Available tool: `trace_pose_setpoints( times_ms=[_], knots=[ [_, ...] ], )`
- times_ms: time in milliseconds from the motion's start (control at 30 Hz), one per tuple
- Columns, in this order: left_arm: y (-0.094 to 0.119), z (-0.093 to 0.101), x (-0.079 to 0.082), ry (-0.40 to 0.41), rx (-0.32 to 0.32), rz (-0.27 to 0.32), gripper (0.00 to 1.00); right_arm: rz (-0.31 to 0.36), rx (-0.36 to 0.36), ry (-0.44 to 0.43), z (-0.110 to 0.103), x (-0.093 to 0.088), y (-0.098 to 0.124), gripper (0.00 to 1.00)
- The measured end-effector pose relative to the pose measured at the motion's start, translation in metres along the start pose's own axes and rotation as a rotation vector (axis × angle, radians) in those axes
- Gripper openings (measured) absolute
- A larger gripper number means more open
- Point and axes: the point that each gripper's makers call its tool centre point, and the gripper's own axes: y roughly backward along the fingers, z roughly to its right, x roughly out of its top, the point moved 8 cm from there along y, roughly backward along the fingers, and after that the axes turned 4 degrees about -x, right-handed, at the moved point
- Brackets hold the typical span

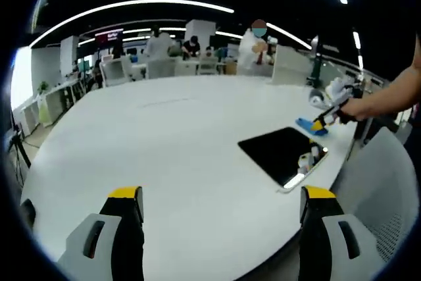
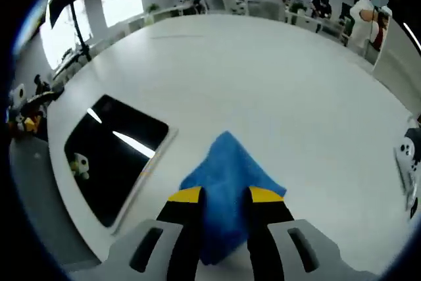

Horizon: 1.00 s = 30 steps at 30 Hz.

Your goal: Wipe the mirror surface with the cleaning cloth until all visible marks leave the cleaned area.

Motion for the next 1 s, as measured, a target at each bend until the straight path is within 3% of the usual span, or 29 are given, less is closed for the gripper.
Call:
trace_pose_setpoints(
  times_ms=[33, 100, 233, 333, 467, 500, 567, 900, 1000],
  knots=[
    [0.000, -0.001, -0.001, 0.007, -0.003, -0.001, 0.99, 0.007, -0.008, -0.140, -0.006, -0.004, 0.001, 0.09],
    [0.000, -0.001, -0.002, 0.015, -0.001, -0.003, 0.99, -0.008, -0.012, -0.173, -0.004, -0.001, 0.002, 0.04],
    [0.000, -0.003, -0.003, 0.027, 0.003, -0.001, 0.99, -0.104, 0.020, -0.325, 0.000, 0.009, 0.001, 0.03],
    [0.000, 0.000, -0.003, 0.012, -0.003, -0.006, 0.99, -0.045, 0.089, -0.432, -0.005, 0.027, 0.009, 0.03],
    [0.000, -0.001, -0.003, 0.017, 0.000, -0.003, 0.99, 0.005, 0.058, -0.407, -0.015, 0.052, 0.021, 0.04],
    [0.000, -0.001, -0.003, 0.019, 0.000, -0.003, 0.99, 0.008, 0.103, -0.414, -0.020, 0.058, 0.020, 0.04],
    [0.000, 0.000, -0.003, 0.013, -0.003, -0.005, 0.99, 0.015, 0.110, -0.406, -0.029, 0.066, 0.021, 0.04],
    [-0.001, 0.002, -0.004, 0.013, -0.009, -0.013, 0.99, -0.052, 0.109, -0.326, -0.064, 0.085, -0.011, 0.02],
    [-0.001, 0.002, -0.005, 0.009, -0.012, -0.017, 0.99, -0.099, 0.094, -0.299, -0.071, 0.082, -0.021, 0.02]
  ],
)
